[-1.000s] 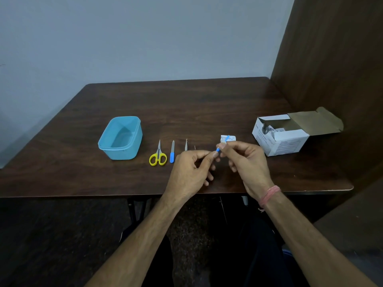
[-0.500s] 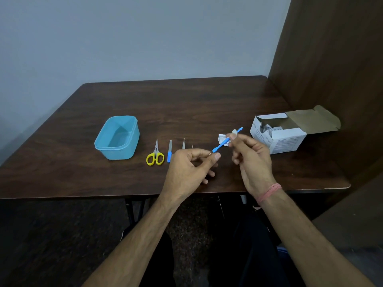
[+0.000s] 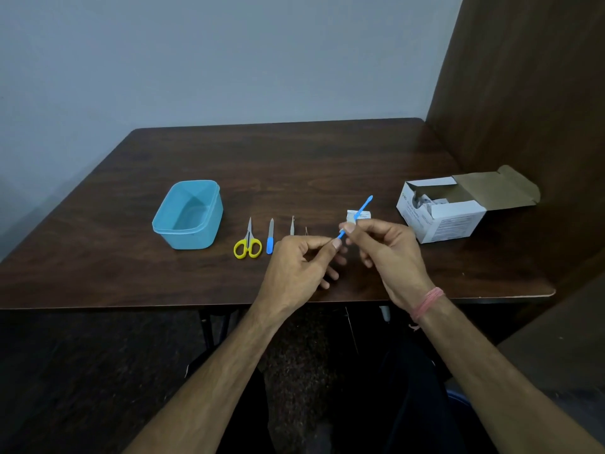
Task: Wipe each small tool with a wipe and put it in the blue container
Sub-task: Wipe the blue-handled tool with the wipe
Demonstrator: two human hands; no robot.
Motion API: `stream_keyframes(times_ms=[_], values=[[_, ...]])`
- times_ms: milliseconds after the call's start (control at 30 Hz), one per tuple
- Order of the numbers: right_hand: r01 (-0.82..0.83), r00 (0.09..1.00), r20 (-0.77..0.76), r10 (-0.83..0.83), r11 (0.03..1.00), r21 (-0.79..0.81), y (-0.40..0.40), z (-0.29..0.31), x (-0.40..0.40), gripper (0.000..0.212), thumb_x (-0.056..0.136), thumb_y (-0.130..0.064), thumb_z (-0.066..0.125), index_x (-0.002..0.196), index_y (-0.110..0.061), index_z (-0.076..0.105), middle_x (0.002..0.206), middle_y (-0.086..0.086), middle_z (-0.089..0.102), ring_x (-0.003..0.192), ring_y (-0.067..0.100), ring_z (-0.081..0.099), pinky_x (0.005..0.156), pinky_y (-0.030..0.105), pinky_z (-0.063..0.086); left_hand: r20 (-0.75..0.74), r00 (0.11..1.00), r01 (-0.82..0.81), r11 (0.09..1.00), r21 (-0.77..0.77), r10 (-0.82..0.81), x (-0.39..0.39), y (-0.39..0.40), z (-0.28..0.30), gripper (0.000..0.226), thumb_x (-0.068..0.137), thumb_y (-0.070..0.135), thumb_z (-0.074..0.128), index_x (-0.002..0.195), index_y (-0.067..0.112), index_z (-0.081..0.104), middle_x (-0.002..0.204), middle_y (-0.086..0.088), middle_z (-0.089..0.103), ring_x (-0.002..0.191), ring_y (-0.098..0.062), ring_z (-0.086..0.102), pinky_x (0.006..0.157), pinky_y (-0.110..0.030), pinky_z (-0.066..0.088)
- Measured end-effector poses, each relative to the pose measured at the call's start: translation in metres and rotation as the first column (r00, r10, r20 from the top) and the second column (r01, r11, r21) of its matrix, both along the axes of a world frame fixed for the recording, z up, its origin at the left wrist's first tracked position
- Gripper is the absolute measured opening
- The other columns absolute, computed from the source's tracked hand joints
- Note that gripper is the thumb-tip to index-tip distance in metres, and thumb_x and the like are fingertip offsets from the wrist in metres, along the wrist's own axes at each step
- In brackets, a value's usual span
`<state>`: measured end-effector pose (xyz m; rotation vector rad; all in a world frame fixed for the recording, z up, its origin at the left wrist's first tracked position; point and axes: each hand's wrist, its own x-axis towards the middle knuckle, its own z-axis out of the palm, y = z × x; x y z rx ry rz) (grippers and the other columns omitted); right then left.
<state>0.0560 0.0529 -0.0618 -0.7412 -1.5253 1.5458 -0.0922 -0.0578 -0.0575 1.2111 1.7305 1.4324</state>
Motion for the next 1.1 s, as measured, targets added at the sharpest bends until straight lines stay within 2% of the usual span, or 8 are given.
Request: stream_keyframes(times_ms=[133,300,500,600,733,867,1000,1100], values=[[-0.047,0.998,0.051,0.046,0.999,0.018,0.0,0.0,-0.001,0.016,0.1,-0.018,0.081,0.098,-0.003,0.084,0.075,0.006,0.066,0.058,0.009,0.045,0.05,0.022,0.038,0.021,1.0,0.01,1.0,0.028,-0.011,0.0,-0.001,0.004,0.022,0.112,0.031,0.069,0.099,0.024,0.086,0.087,-0.001,0.083,0.07,-0.019,0.08,0.054,-0.032,0.061],[-0.128,0.989,0.078,0.123,0.99,0.065,-0.001,0.002,0.0,0.019,0.102,-0.022,0.078,0.091,-0.007,0.084,0.074,0.009,0.062,0.06,0.012,0.042,0.053,0.024,0.035,0.188,0.979,-0.086,0.994,0.069,0.072,0.003,0.001,0.008,0.024,0.112,0.035,0.069,0.104,0.015,0.079,0.093,-0.001,0.082,0.072,-0.023,0.078,0.055,-0.038,0.063],[-0.31,0.935,0.229,0.27,0.937,0.162,-0.008,0.008,0.001,0.017,0.107,-0.004,0.068,0.097,-0.002,0.082,0.08,-0.005,0.078,0.073,-0.002,0.067,0.071,0.012,0.048,0.049,0.993,-0.116,0.988,0.099,0.111,0.002,0.0,0.005,0.018,0.106,0.037,0.077,0.108,0.021,0.087,0.096,0.008,0.072,0.06,-0.014,0.067,0.043,-0.027,0.05],[-0.323,0.933,0.218,0.286,0.933,0.157,-0.007,0.01,0.003,0.018,0.106,-0.002,0.067,0.096,-0.002,0.082,0.077,-0.01,0.076,0.068,-0.003,0.063,0.068,0.01,0.046,0.064,0.992,-0.117,0.983,0.144,0.109,0.001,0.002,0.003,0.016,0.105,0.026,0.079,0.111,0.014,0.088,0.101,0.002,0.073,0.074,-0.014,0.075,0.053,-0.029,0.06],[-0.354,0.919,0.237,0.316,0.925,0.14,-0.009,0.013,0.002,0.018,0.105,-0.016,0.074,0.092,-0.009,0.083,0.08,0.007,0.075,0.07,0.007,0.055,0.069,0.019,0.043,0.131,0.986,-0.124,0.98,0.154,0.104,-0.002,0.001,0.005,0.017,0.108,0.021,0.076,0.111,0.012,0.089,0.103,-0.005,0.077,0.079,-0.022,0.079,0.063,-0.027,0.061],[-0.397,0.897,0.282,0.342,0.902,0.169,-0.006,0.012,0.002,0.025,0.104,-0.029,0.077,0.089,-0.01,0.082,0.087,0.027,0.071,0.073,0.027,0.045,0.074,0.04,0.037,0.185,0.974,-0.16,0.972,0.169,0.129,-0.005,0.001,0.003,0.018,0.109,0.027,0.074,0.11,0.017,0.089,0.082,-0.005,0.078,0.08,-0.035,0.079,0.06,-0.028,0.058],[-0.397,0.892,0.297,0.34,0.905,0.155,-0.002,0.008,0.003,0.015,0.102,-0.027,0.08,0.094,-0.015,0.086,0.084,0.015,0.077,0.072,0.024,0.048,0.073,0.038,0.039,0.263,0.953,-0.207,0.957,0.202,0.151,-0.002,0.002,0.002,0.02,0.11,0.023,0.072,0.115,0.01,0.087,0.091,-0.006,0.084,0.068,-0.026,0.078,0.06,-0.035,0.065],[-0.393,0.882,0.344,0.321,0.905,0.163,-0.004,0.007,0.002,0.009,0.1,-0.027,0.082,0.094,-0.022,0.088,0.08,0.002,0.08,0.068,0.017,0.05,0.067,0.031,0.041,0.305,0.925,-0.298,0.93,0.213,0.227,-0.005,0.002,0.002,0.023,0.112,0.022,0.07,0.118,0.007,0.086,0.098,0.0,0.085,0.074,-0.011,0.076,0.054,-0.028,0.062]])
